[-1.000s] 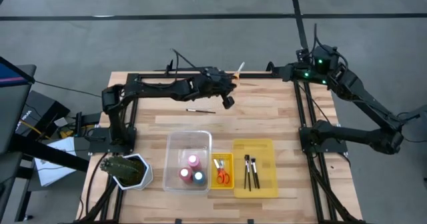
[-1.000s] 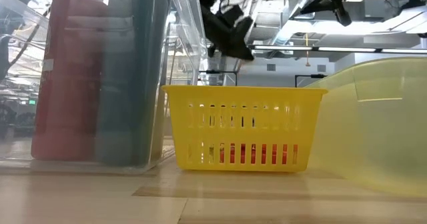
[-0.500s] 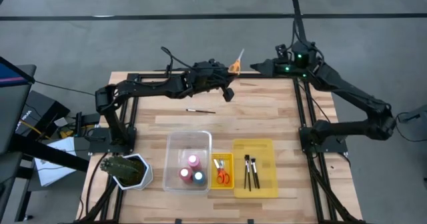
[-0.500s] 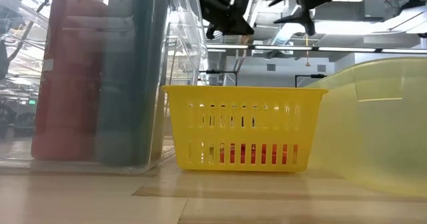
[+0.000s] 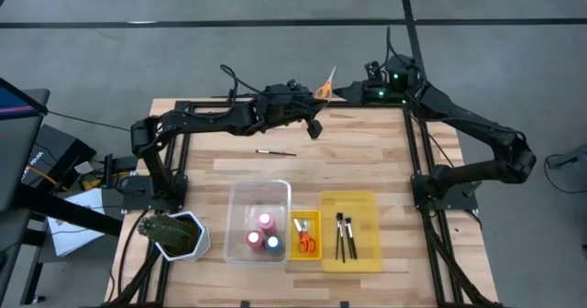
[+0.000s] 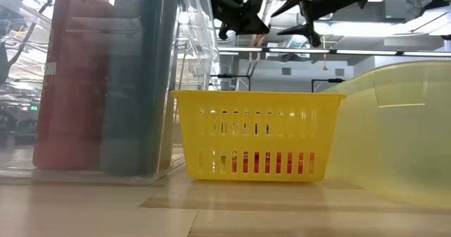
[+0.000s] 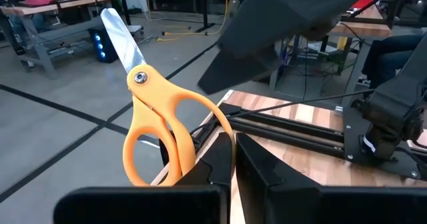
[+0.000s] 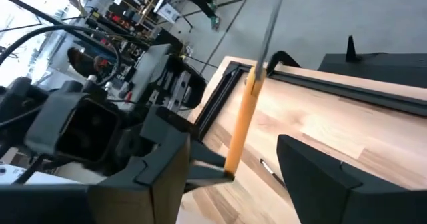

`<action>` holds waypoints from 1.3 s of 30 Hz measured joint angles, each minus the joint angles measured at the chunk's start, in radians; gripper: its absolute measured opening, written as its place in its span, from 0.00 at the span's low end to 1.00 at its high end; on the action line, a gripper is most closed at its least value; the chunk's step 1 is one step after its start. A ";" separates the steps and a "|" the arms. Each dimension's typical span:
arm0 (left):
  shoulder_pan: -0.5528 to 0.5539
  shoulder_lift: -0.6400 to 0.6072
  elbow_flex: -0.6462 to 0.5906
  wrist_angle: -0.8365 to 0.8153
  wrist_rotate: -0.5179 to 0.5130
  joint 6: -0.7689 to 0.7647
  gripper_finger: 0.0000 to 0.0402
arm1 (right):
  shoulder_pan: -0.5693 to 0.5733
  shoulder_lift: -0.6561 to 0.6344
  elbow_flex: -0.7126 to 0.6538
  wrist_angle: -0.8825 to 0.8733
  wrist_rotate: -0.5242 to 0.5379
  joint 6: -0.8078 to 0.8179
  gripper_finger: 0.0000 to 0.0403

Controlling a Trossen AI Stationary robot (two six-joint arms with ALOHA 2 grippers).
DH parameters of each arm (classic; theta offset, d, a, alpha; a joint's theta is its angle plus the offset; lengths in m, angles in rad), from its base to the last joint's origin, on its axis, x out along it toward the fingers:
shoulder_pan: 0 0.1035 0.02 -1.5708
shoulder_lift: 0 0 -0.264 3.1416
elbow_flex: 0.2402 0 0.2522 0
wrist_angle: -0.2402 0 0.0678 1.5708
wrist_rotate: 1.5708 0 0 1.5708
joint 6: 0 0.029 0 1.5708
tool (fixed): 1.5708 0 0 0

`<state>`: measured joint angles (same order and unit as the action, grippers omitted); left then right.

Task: Pick & Place Paint Supplies
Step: Put the yellow scissors into the left yellow bin

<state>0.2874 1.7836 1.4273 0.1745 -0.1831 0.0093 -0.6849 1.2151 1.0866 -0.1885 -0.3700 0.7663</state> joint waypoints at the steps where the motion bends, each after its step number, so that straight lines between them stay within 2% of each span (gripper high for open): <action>1: 0.000 0.000 0.000 0.001 0.000 0.000 0.00 | 0.003 0.009 0.000 0.011 0.000 0.004 0.55; 6: 0.000 -0.008 0.000 0.001 0.012 0.000 0.00 | 0.006 0.046 0.000 0.076 0.000 0.030 0.54; 23: -0.008 -0.017 0.000 -0.033 0.052 0.004 0.00 | 0.019 0.148 0.089 0.076 -0.033 0.009 0.53; 39: -0.008 -0.017 0.000 -0.044 0.007 0.005 0.00 | 0.017 0.146 0.090 0.015 -0.037 0.001 0.28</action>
<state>0.2794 1.7664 1.4273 0.1307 -0.1761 0.0139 -0.6678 1.3613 1.1770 -0.1730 -0.4068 0.7677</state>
